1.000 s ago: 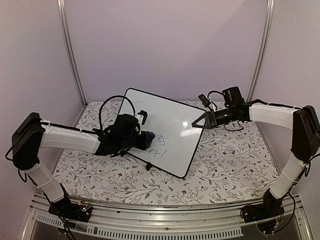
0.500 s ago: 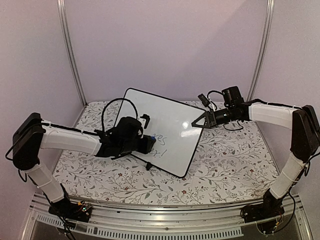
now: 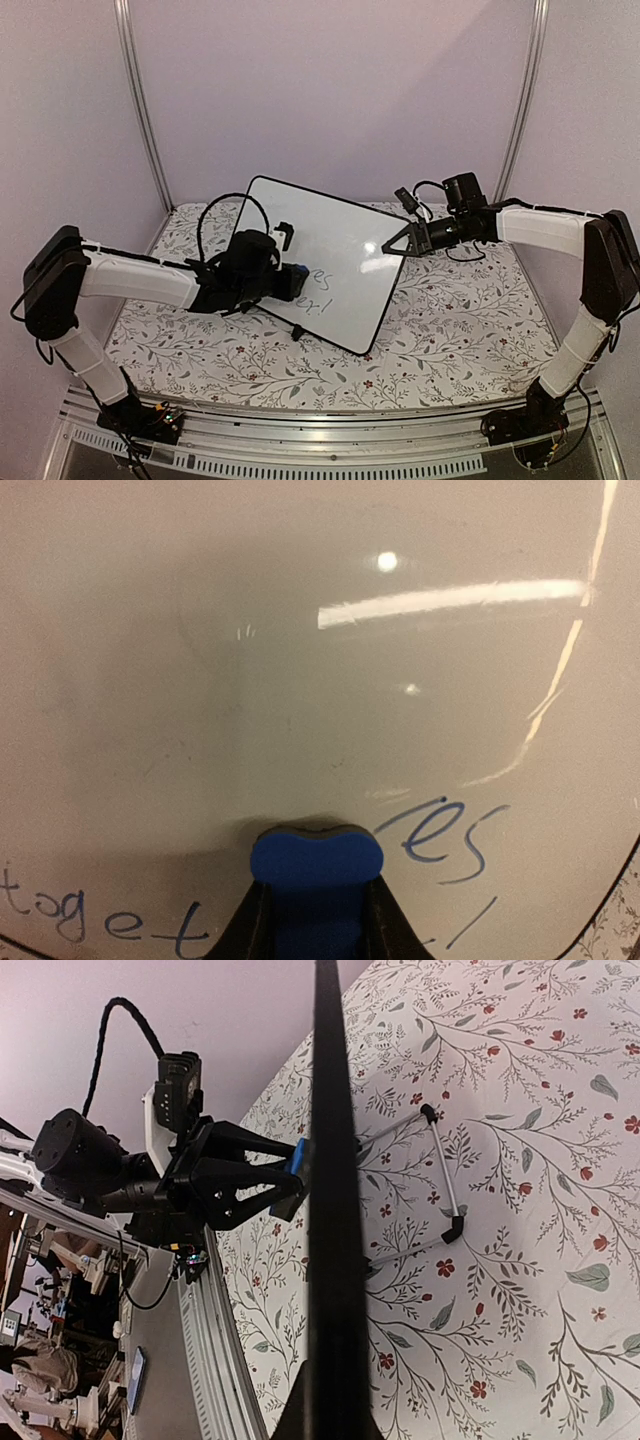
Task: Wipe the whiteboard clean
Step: Erase the center of the whiteboard.
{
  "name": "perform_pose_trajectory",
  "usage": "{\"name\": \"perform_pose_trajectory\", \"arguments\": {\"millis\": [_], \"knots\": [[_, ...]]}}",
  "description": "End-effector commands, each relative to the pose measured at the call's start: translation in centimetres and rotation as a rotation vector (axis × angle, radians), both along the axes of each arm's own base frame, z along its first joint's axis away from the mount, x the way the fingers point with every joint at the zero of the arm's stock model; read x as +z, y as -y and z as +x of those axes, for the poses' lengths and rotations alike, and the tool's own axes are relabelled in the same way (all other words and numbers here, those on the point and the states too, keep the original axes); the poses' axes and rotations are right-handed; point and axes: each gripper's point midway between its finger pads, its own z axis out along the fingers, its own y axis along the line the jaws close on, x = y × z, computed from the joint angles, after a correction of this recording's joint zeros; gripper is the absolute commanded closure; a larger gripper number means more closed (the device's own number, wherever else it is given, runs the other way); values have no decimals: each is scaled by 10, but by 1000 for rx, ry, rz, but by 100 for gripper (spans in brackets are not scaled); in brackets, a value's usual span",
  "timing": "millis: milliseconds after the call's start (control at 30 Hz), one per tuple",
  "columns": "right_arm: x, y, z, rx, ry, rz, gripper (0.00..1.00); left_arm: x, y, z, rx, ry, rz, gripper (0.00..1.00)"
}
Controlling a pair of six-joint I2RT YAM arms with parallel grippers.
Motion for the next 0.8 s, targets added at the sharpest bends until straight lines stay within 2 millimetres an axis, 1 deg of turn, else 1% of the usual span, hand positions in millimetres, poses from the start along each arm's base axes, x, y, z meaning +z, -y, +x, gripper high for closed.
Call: {"name": "perform_pose_trajectory", "arguments": {"millis": [0,100,200,267,400,500,567,633,700,767], "knots": [[-42,-24,-49,150,-123,-45,100,-53,-5,-38,-25,-135,66,100],[-42,-25,-48,151,-125,-44,100,-57,-4,-43,-28,-140,70,100],[-43,-25,-49,153,-128,-46,100,-49,1,-36,-30,-104,79,100],[-43,-25,-48,151,-128,-47,100,-38,6,-26,-30,-69,83,100],[-42,-25,-49,150,-127,-47,100,-18,11,3,-11,-24,69,100],[-43,-24,-51,150,-132,-50,100,-7,9,16,0,5,71,100],[-43,-24,-52,149,-130,-52,100,-5,7,17,1,10,70,100],[-44,-23,-53,149,-129,-54,100,-8,5,14,0,0,70,100],[-44,-23,-53,150,-129,-53,100,-18,2,6,-5,-34,61,100],[-44,-24,-52,152,-128,-51,100,-30,2,-8,-16,-65,64,100]]}}
